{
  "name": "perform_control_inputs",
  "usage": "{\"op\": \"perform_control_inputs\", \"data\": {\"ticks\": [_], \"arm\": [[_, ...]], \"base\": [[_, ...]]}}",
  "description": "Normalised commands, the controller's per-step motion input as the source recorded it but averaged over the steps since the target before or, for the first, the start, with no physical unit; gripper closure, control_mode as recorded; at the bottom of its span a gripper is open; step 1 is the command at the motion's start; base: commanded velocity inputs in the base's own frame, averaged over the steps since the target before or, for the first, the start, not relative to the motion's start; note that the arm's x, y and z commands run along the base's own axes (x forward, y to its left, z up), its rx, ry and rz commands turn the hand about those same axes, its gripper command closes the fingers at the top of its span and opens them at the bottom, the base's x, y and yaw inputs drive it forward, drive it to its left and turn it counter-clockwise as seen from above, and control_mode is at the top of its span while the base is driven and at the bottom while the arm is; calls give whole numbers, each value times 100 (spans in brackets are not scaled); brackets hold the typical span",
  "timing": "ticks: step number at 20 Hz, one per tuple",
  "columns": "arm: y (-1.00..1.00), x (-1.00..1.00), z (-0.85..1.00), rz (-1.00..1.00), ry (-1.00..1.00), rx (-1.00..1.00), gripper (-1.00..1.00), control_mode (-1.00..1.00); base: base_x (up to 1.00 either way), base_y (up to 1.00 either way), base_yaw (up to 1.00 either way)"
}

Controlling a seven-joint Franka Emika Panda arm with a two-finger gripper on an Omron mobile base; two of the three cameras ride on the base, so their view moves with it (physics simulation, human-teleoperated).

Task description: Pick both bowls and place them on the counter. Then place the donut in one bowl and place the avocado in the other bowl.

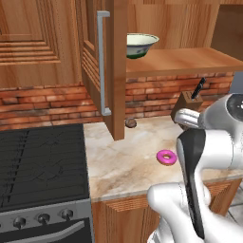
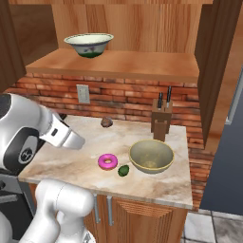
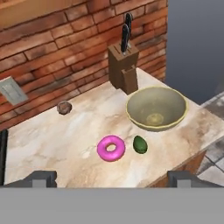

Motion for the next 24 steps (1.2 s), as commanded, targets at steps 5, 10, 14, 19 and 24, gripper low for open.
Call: {"op": "perform_control_inputs", "data": {"ticks": [5, 10, 14, 19, 24], "arm": [[4, 16, 41, -6, -3, 30, -100, -100], [0, 14, 43, -2, -3, 29, -100, -100], [0, 15, 38, 0, -3, 27, -100, -100], [0, 18, 25, 0, -3, 29, -100, -100], [0, 31, 28, 0, -3, 27, -100, -100]], "base": [[0, 0, 0], [0, 0, 0], [0, 0, 0], [0, 0, 0], [0, 0, 0]]}}
